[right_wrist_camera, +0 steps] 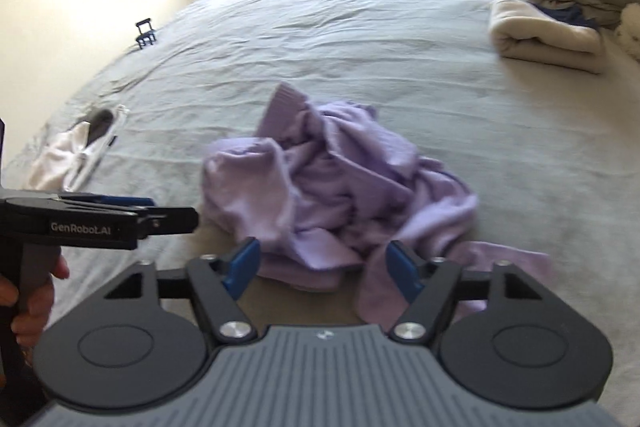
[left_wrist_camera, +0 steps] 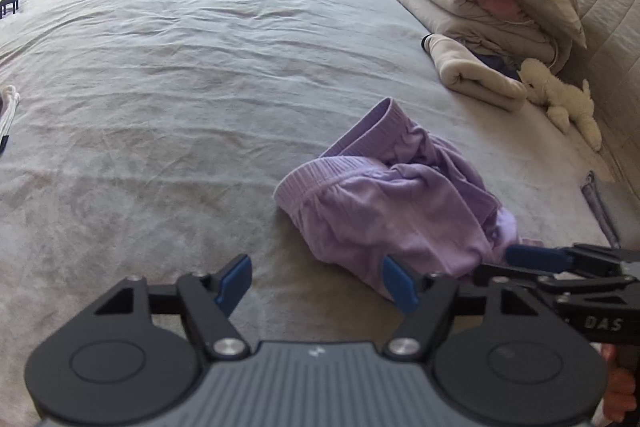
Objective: Fold clothes
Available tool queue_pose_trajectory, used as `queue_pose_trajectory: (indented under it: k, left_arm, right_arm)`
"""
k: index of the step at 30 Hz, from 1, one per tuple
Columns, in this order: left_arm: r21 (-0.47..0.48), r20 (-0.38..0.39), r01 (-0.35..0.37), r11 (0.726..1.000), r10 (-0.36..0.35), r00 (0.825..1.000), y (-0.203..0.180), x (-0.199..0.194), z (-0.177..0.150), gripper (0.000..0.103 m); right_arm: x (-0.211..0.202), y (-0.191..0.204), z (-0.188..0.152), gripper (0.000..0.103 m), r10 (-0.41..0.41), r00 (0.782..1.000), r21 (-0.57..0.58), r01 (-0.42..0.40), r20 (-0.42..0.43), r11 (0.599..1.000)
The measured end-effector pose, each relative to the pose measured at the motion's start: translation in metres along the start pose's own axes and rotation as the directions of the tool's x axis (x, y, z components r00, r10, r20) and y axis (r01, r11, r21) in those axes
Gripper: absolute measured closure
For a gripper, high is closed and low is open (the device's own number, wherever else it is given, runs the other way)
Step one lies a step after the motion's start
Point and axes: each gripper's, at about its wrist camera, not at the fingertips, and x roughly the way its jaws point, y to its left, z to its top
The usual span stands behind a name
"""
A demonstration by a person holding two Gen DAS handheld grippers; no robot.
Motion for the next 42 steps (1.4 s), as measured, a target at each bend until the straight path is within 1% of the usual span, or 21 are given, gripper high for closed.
queue_pose_trajectory:
  k: [1,3,5,7,8,13,15,18,21,26,28,31,32,33,34,35,36,37,38,42]
  left_arm:
    - [-0.002,0.002,0.003,1.0,-0.003,1.0,0.001,-0.001,0.0,0.036]
    - [-0.006,0.004,0.006,1.0,-0.006,1.0,0.003,-0.002,0.0,0.038]
    - [-0.012,0.005,0.006,1.0,-0.006,1.0,0.004,-0.003,0.0,0.038]
    - [-0.021,0.005,0.01,1.0,-0.01,1.0,0.006,-0.004,-0.001,0.038]
    - [-0.026,0.005,0.012,1.0,-0.012,1.0,0.007,-0.004,-0.001,0.038]
    - [-0.062,0.014,0.047,0.997,-0.046,0.999,0.012,-0.007,0.0,0.038]
    - [-0.078,0.018,0.069,0.995,-0.068,0.998,0.014,-0.009,0.001,0.038]
    - [-0.108,0.022,0.105,0.989,-0.103,0.994,0.017,-0.01,0.003,0.035]
    - [-0.139,0.022,0.135,0.981,-0.133,0.991,0.019,-0.011,0.004,0.033]
    - [-0.16,0.028,0.15,0.976,-0.147,0.989,0.021,-0.011,0.004,0.032]
    - [-0.161,0.027,0.148,0.976,-0.146,0.989,0.021,-0.01,0.005,0.032]
    - [-0.158,0.026,0.144,0.977,-0.142,0.99,0.019,-0.009,0.005,0.03]
    - [-0.156,0.026,0.143,0.977,-0.141,0.99,0.019,-0.009,0.005,0.03]
    - [-0.154,0.025,0.141,0.978,-0.139,0.99,0.019,-0.009,0.005,0.029]
    - [-0.152,0.023,0.138,0.979,-0.136,0.99,0.018,-0.008,0.005,0.029]
    - [-0.151,0.022,0.136,0.979,-0.134,0.991,0.017,-0.008,0.005,0.029]
    - [-0.151,0.021,0.134,0.979,-0.132,0.991,0.017,-0.007,0.005,0.029]
    - [-0.153,0.02,0.132,0.979,-0.131,0.991,0.017,-0.007,0.005,0.029]
    - [-0.154,0.019,0.131,0.979,-0.129,0.991,0.017,-0.006,0.005,0.029]
    - [-0.166,0.015,0.13,0.978,-0.129,0.991,0.018,-0.004,0.005,0.028]
  right_arm:
    - [0.002,0.001,0.001,0.042,0.014,1.0,0.009,-0.014,-0.001,1.0]
    - [0.004,0.003,0.001,0.054,0.04,0.999,0.025,-0.039,-0.007,0.999]
    - [0.007,0.005,-0.001,0.061,0.054,0.998,0.028,-0.054,-0.017,0.998]
    - [0.009,0.007,-0.004,0.076,0.064,0.997,0.023,-0.064,-0.03,0.998]
    - [0.01,0.008,-0.005,0.093,0.071,0.997,0.023,-0.07,-0.037,0.997]
    - [0.009,0.012,-0.009,0.096,0.116,0.992,0.023,-0.115,-0.056,0.993]
    - [0.009,0.016,-0.01,0.098,0.154,0.986,0.022,-0.153,-0.065,0.988]
    - [0.009,0.025,-0.012,0.098,0.226,0.97,0.017,-0.225,-0.09,0.974]
    - [0.011,0.036,-0.016,0.1,0.287,0.949,0.004,-0.289,-0.131,0.957]
    - [0.013,0.054,-0.027,0.101,0.379,0.899,-0.011,-0.39,-0.219,0.921]
    - [0.013,0.062,-0.032,0.101,0.378,0.895,-0.032,-0.396,-0.238,0.917]
    - [0.007,0.063,-0.033,0.1,0.329,0.922,-0.086,-0.351,-0.204,0.932]
    - [0.005,0.062,-0.033,0.097,0.304,0.934,-0.104,-0.327,-0.186,0.939]
    - [0.002,0.061,-0.032,0.088,0.28,0.945,-0.12,-0.302,-0.168,0.946]
    - [0.0,0.059,-0.031,0.088,0.256,0.955,-0.135,-0.276,-0.151,0.951]
    - [-0.001,0.057,-0.03,0.084,0.236,0.962,-0.145,-0.256,-0.14,0.956]
    - [-0.002,0.055,-0.029,0.072,0.224,0.966,-0.149,-0.243,-0.13,0.959]
    - [-0.001,0.053,-0.028,0.064,0.214,0.97,-0.147,-0.23,-0.117,0.962]
    - [-0.002,0.051,-0.027,0.053,0.202,0.974,-0.143,-0.215,-0.101,0.966]
    - [0.007,0.049,-0.021,0.052,0.159,0.985,-0.141,-0.166,-0.06,0.976]
